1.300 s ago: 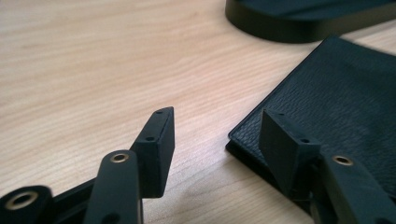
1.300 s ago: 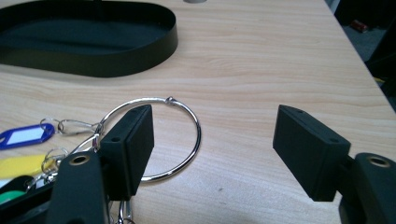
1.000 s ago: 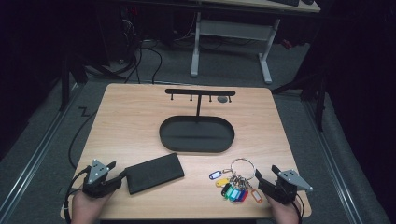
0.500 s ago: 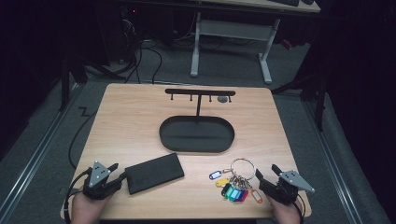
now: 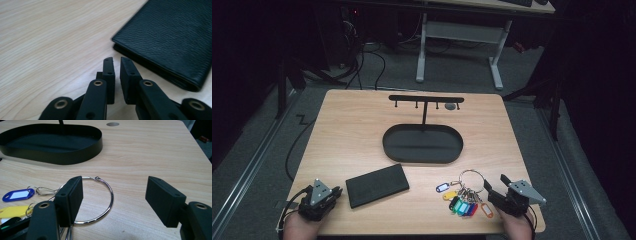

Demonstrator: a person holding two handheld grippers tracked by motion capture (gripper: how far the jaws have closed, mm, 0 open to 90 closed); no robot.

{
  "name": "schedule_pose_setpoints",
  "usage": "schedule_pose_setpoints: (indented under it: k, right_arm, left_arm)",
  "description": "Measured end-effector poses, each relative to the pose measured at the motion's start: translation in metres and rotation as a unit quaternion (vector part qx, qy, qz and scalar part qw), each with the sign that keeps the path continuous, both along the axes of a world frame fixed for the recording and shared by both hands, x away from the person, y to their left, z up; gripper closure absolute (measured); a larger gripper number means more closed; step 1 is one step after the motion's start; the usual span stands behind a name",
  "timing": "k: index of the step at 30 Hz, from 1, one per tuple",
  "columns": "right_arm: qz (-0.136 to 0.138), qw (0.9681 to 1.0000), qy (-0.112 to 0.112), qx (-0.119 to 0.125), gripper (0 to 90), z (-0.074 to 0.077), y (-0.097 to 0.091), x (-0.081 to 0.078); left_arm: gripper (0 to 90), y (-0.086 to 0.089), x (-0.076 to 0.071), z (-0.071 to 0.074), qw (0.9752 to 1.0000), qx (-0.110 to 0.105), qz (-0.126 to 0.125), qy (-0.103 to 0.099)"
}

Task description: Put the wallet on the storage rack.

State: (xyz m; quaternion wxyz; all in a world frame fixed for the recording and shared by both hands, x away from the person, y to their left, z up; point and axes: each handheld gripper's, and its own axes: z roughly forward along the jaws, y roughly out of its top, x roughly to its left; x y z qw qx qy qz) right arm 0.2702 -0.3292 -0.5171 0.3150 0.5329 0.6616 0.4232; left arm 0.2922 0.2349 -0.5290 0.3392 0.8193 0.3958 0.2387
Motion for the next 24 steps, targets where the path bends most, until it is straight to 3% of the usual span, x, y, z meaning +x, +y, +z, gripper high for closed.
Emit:
schedule_pose_setpoints:
  k: [4, 13, 16, 23, 24]
  right_arm:
    - [0.005, 1.0000, 0.001, -0.001, 30.8, 0.000, 0.003, 0.003]
    - [0.007, 1.0000, 0.003, 0.000, 31.1, 0.000, 0.004, 0.005]
    - [0.008, 0.9999, 0.006, 0.001, 31.2, -0.001, 0.004, 0.004]
    - [0.008, 0.9999, 0.007, 0.004, 31.4, -0.001, 0.004, 0.005]
    - [0.008, 0.9999, 0.007, 0.003, 31.4, -0.001, 0.004, 0.005]
  left_arm:
    - [82.4, -0.009, -0.006, -0.001, 0.9998, 0.011, -0.016, -0.002]
    - [81.4, -0.015, -0.012, 0.000, 0.9995, 0.009, -0.031, -0.005]
    - [80.7, -0.018, -0.018, 0.001, 0.9988, 0.004, -0.049, -0.005]
    - [79.9, -0.035, -0.029, 0.002, 0.9959, 0.014, -0.089, -0.011]
    - [79.3, -0.040, -0.033, 0.003, 0.9946, 0.013, -0.102, -0.013]
